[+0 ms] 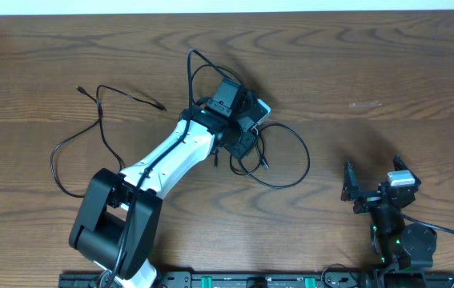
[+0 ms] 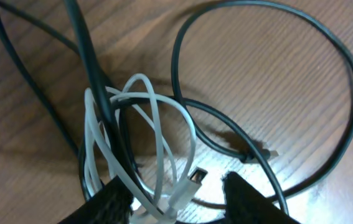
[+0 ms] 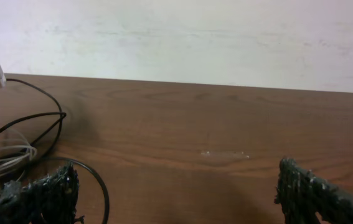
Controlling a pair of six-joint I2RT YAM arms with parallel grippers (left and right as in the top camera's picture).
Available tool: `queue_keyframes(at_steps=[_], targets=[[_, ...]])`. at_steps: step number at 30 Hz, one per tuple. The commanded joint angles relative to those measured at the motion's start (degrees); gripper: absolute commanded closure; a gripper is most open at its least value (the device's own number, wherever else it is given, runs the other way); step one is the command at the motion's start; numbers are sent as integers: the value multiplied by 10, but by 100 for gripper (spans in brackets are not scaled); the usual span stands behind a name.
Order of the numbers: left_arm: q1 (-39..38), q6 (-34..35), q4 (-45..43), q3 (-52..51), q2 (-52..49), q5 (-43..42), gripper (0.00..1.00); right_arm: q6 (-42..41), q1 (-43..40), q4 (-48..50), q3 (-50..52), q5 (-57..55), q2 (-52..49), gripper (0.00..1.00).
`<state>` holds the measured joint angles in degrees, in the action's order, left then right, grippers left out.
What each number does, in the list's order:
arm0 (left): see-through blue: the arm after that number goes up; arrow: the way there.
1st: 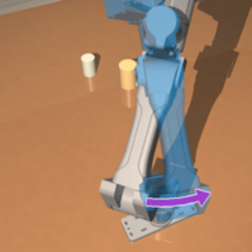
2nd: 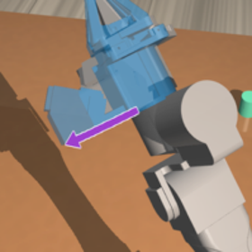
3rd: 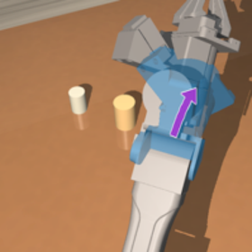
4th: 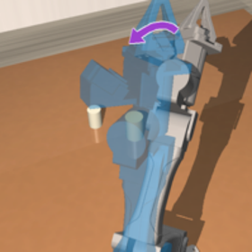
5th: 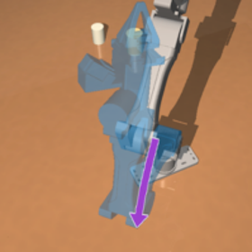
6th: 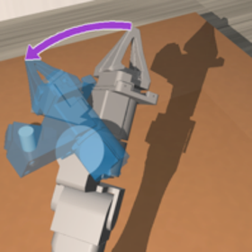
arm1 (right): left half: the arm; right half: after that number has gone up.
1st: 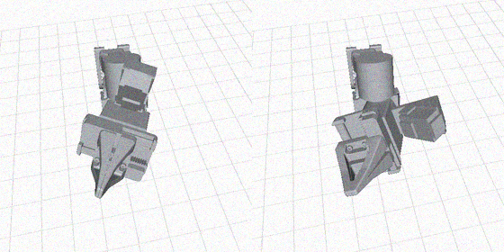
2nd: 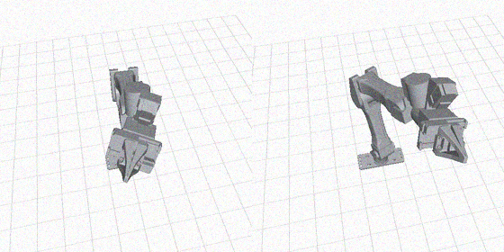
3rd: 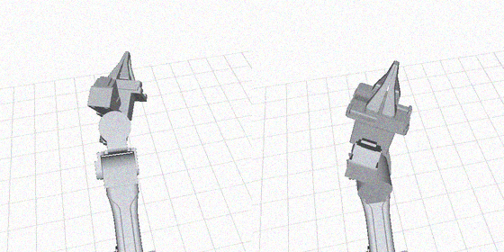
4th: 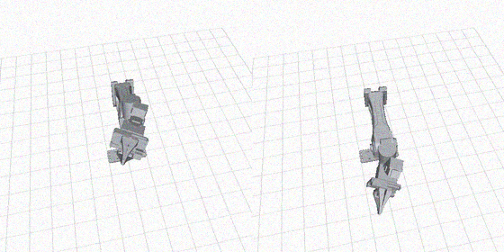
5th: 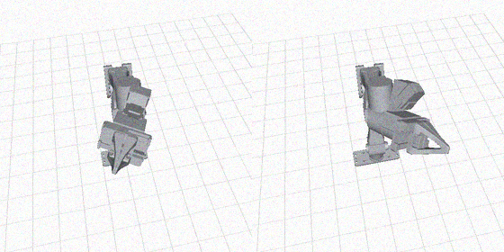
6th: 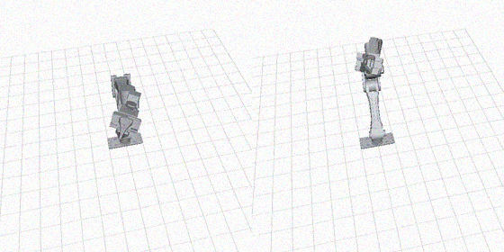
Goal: Untangle cables
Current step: 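Lift the tangled knot upward with the left gripper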
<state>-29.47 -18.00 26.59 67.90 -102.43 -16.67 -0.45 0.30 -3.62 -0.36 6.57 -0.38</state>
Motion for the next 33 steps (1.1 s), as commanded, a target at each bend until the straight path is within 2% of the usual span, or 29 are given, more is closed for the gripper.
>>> queue_keyframes(at_steps=[1,16,17,22,33], targets=[[-1,-3,-2,9,-6,-7,56,-6,1,-2,0,-2,0,1],[-1,-3,-10,7,-35,-7,56,-6,1,-3,0,-2,0,1],[-1,-3,-12,7,-38,-7,57,-6,1,-2,0,-2,0,1],[-1,-2,-17,7,-41,-7,92,-6,1,-3,0,-2,0,1],[-1,23,-12,17,23,-7,92,-6,1,-3,0,-2,0,1]])
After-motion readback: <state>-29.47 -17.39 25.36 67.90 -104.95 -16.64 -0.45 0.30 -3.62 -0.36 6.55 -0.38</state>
